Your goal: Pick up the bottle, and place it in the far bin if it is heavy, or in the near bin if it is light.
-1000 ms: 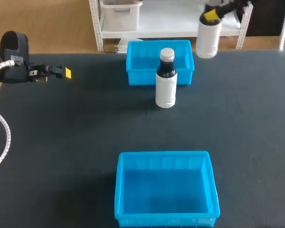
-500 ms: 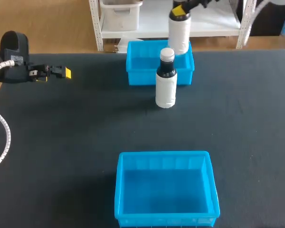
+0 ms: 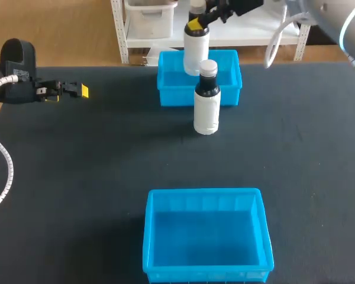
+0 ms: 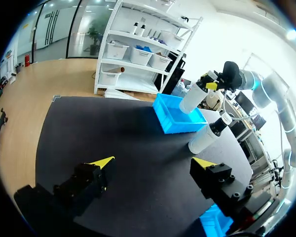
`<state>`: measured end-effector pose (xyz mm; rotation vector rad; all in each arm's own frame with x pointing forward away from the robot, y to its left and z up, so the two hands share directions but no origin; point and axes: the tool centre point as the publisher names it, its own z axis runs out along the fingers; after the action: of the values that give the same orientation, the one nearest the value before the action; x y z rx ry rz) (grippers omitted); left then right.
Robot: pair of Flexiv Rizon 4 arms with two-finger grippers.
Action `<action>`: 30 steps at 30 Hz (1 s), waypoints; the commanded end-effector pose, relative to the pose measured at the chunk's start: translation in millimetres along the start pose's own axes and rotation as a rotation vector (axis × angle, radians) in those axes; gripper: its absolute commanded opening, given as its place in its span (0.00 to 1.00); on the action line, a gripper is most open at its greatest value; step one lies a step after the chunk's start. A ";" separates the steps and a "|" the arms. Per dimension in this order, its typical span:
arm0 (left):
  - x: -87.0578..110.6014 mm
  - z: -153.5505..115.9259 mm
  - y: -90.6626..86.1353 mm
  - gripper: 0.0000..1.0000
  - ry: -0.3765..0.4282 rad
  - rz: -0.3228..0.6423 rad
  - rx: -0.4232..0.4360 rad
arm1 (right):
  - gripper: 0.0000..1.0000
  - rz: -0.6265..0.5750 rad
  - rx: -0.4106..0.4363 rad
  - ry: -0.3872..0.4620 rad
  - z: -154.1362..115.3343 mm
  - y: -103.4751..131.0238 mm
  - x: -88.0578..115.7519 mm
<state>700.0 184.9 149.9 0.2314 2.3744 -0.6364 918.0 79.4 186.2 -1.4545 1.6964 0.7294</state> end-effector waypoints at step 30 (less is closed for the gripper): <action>0.0 0.0 0.0 1.00 0.000 0.000 0.000 | 0.00 0.037 -0.222 0.013 71.0 -28.3 21.8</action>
<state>700.0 184.9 149.9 0.2314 2.3744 -0.6364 934.5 117.5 130.4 -1.3682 1.7437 0.6445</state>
